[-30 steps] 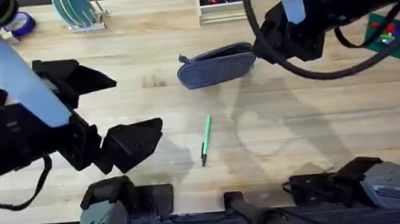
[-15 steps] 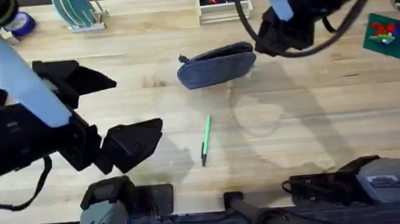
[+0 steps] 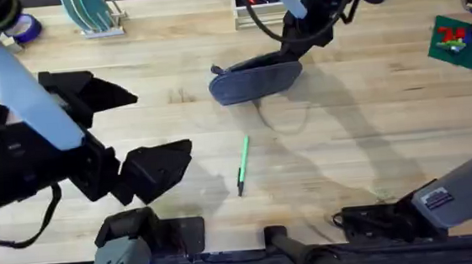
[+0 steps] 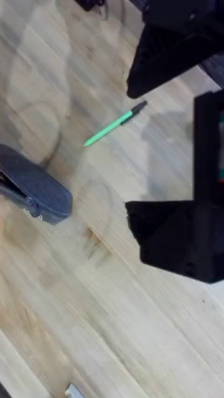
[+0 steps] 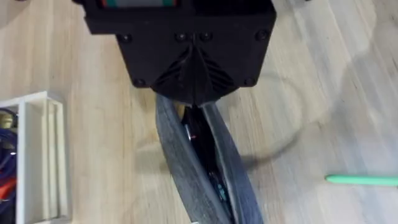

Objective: Unzip the bag, pick up the pens from the table one at a time and place them inside, then zip the bag closed.

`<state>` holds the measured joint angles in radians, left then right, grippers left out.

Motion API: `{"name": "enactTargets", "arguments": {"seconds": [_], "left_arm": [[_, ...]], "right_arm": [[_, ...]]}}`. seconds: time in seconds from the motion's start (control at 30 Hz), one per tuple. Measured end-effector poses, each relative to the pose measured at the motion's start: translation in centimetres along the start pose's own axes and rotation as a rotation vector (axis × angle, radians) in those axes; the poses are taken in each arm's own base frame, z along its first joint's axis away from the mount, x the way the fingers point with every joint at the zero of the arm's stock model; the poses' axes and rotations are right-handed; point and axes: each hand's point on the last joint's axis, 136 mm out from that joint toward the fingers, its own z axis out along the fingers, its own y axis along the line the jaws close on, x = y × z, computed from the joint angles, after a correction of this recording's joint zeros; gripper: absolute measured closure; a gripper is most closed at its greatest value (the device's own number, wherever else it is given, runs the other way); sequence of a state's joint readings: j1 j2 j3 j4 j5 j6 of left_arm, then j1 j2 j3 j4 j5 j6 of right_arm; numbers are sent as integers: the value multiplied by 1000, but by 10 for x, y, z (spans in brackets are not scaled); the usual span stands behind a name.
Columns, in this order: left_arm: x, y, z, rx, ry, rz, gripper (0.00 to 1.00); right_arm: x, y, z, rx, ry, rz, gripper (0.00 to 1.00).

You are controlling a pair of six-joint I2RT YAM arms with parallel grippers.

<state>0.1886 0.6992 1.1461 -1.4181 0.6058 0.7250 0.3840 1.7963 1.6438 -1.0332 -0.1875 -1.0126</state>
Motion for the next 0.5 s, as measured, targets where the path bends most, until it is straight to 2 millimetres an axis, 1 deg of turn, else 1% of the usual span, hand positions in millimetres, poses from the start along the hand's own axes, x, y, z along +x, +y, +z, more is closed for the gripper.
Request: {"name": "enactTargets", "arguments": {"seconds": [0.1, 0.33, 0.5], "left_arm": [[0, 0, 0, 0, 0, 0, 5], [0, 0, 0, 0, 0, 0, 5], [0, 0, 0, 0, 0, 0, 6]], "right_arm": [[1, 0, 6, -12, 7, -4, 973], [0, -2, 7, -12, 7, -7, 973], [5, -3, 24, -45, 27, 1, 973]]}}
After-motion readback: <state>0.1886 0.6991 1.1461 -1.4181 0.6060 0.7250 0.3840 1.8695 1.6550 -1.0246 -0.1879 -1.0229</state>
